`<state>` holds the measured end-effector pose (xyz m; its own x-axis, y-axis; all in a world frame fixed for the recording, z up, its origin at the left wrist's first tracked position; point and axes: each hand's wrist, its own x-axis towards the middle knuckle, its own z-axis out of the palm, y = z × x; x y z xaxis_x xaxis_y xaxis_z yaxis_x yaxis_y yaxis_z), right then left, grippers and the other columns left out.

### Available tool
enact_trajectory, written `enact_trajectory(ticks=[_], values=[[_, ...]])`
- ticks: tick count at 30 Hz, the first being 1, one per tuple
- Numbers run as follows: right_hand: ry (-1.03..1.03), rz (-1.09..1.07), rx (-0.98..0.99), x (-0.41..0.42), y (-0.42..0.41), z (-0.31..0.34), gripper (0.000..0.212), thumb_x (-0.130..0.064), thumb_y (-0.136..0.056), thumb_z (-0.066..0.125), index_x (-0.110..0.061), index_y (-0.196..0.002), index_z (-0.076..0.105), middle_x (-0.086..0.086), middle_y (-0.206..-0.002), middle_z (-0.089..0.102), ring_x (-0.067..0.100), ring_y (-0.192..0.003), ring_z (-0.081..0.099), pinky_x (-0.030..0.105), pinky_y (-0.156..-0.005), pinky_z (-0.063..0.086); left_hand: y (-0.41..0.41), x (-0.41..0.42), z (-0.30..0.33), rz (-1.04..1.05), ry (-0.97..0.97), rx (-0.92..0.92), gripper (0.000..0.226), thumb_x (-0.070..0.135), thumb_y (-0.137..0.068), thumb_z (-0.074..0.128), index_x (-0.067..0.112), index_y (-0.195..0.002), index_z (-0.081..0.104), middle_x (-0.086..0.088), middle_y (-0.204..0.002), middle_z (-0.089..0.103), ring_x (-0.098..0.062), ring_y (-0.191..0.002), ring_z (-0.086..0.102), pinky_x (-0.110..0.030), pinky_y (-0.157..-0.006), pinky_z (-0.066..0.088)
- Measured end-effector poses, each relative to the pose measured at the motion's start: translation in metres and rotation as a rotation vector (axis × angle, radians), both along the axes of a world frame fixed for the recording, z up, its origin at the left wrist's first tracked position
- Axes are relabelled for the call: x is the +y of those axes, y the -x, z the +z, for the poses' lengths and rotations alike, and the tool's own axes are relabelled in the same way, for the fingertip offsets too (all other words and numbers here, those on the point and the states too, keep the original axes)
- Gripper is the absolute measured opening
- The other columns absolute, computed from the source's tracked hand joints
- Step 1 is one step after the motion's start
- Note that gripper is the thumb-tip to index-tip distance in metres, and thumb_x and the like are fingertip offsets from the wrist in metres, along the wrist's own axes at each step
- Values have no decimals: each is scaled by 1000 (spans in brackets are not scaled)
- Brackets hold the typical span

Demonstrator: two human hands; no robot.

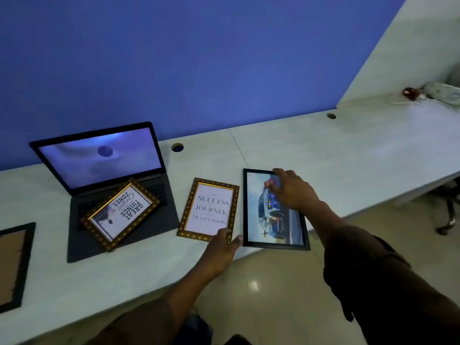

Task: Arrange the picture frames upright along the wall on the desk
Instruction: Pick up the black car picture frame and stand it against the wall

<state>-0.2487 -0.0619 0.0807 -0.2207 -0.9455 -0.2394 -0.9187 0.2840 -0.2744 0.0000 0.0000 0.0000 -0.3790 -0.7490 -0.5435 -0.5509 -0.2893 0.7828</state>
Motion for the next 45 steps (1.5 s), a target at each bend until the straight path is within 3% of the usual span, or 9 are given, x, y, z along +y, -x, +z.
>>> enact_trajectory(ticks=[5,7,10,14,20,25,30,40,45], values=[[-77,15,1,-35,28,-25,66,-60,-98,45,-23,-151,36,17,-148,48,39,-130,53,48,-100,46,22,-14,-21,-7,-107,-95,72,65,-95,43,17,-148,43,-4,-151,49,-22,-137,46,-37,-112,35],[-118,57,-5,-53,41,-39,67,-60,-97,47,-22,-151,37,18,-147,49,39,-129,54,48,-100,46,30,-17,-26,13,-160,-126,55,64,-94,44,16,-111,63,-4,-114,65,-18,-106,61,-35,-96,44],[-160,128,-9,-80,60,-63,68,-61,-96,48,-21,-150,39,20,-142,52,40,-125,57,49,-97,47,38,-12,-29,34,-181,-150,51,62,-93,47,16,-72,51,-5,-78,57,-17,-74,55,-33,-73,40],[-213,252,15,-114,86,-99,69,-64,-95,46,-21,-150,39,20,-140,53,41,-126,55,51,-99,48,66,1,-44,168,-325,-165,57,62,-94,48,11,-106,72,-4,-106,76,-16,-95,70,-34,-92,52],[-200,461,101,-152,119,-140,72,-65,-96,44,-16,-149,42,18,-146,52,40,-130,53,51,-107,44,145,25,-75,484,-504,-103,54,72,-80,55,23,-100,67,-5,-107,72,-24,-102,70,-43,-100,53],[-264,497,95,-170,143,-162,66,-66,-93,46,-19,-140,47,17,-138,56,40,-123,57,50,-102,47,195,28,-93,684,-564,-47,78,74,-78,57,23,-137,57,2,-142,57,-22,-125,57,-31,-101,45],[-222,480,99,-167,145,-171,70,-68,-92,45,-13,-136,50,19,-130,54,40,-121,54,50,-99,47,215,19,-89,938,-644,124,28,48,-92,62,22,-100,67,3,-103,70,-12,-91,64,-23,-70,49],[-137,438,73,-163,108,-146,84,-78,-91,25,-6,-126,53,25,-122,57,45,-112,58,50,-94,50,202,49,-68,1197,-630,168,77,58,-67,73,3,-119,61,-12,-89,67,-21,-69,65,-23,-50,49],[-83,466,24,-164,59,-110,79,-76,-94,24,-6,-114,55,24,-105,69,44,-100,65,47,-84,52,147,59,-34,1269,-424,208,63,48,-76,74,3,-117,59,-19,-94,73,-29,-77,74,-31,-61,58]])
